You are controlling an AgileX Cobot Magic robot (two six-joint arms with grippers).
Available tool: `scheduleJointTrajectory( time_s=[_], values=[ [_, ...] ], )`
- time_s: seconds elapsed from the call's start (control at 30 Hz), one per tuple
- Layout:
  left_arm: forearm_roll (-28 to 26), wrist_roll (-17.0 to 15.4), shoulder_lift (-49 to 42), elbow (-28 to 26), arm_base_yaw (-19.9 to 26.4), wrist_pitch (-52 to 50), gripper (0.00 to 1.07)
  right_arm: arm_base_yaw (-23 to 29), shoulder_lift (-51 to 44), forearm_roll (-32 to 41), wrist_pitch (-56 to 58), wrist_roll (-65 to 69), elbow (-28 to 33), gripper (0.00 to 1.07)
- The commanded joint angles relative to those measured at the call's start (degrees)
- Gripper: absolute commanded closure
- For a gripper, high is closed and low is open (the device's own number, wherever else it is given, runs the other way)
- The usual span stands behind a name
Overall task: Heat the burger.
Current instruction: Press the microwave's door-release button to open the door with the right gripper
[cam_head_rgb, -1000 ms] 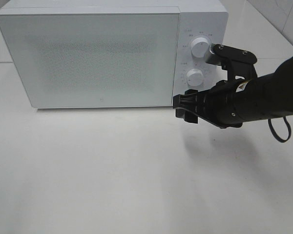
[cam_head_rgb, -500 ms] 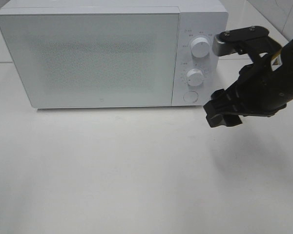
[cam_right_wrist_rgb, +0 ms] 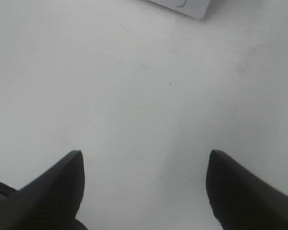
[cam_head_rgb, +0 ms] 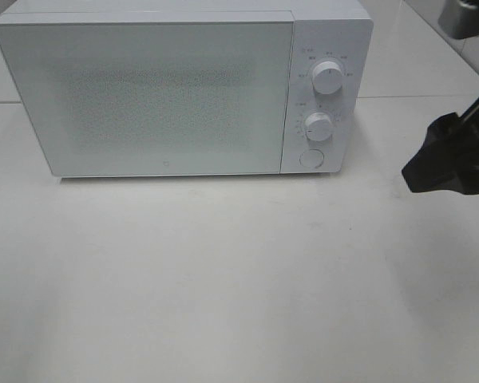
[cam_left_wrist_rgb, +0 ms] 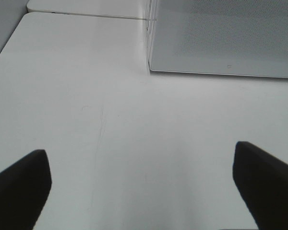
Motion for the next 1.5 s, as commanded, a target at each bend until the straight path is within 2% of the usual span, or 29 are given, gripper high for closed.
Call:
scheduleJointTrajectory(
  time_s=[0.03, 0.3, 0.37, 0.43, 0.53, 0.63, 0.73, 0.83, 1.0, 1.5],
  values=[
    [-0.29, -0.46, -0.86, 0.17, 0.11, -0.74, 0.1, -0.29, -5.39, -1.72, 3.32, -0.23, 1.2, 0.38],
    [-0.29, -0.46, -0.86, 0.17, 0.11, -0.74, 0.1, -0.29, -13.46, -3.27, 7.05, -0.23, 5.16, 0.37],
    [-0.29, -0.46, -0.86, 0.17, 0.11, -0.74, 0.1, -0.29, -16.27, -3.27, 7.73, -0.23, 6.36, 0.35],
    [-0.29, -0.46, -0.86, 0.17, 0.11, -0.74, 0.1, -0.29, -22.92, -3.72, 8.54, -0.06, 8.65, 0.31],
    [-0.29, -0.46, -0.86, 0.17, 0.11, -0.74, 0.1, -0.34, -24.58, -4.07, 8.82, 0.23, 9.17, 0.3],
    [-0.29, -0.46, -0.86, 0.17, 0.11, -0.74, 0.1, -1.89, -28.59, -4.81, 10.37, 1.49, 10.49, 0.31],
    [-0.29, -0.46, -0.86, 0.17, 0.11, -0.74, 0.1, -8.88, -36.1, -4.87, 12.26, 1.2, 12.72, 0.31],
    [-0.29, -0.46, -0.86, 0.17, 0.11, -0.74, 0.1, -9.74, -37.76, -4.93, 12.26, 1.09, 13.24, 0.31],
    [-0.29, -0.46, -0.86, 0.17, 0.11, -0.74, 0.1, -14.5, -47.61, -4.93, 11.57, 0.92, 17.53, 0.31],
    [-0.29, -0.46, -0.86, 0.17, 0.11, -0.74, 0.1, -19.02, -60.16, -4.47, 12.72, -0.63, 18.51, 0.31]
  ],
)
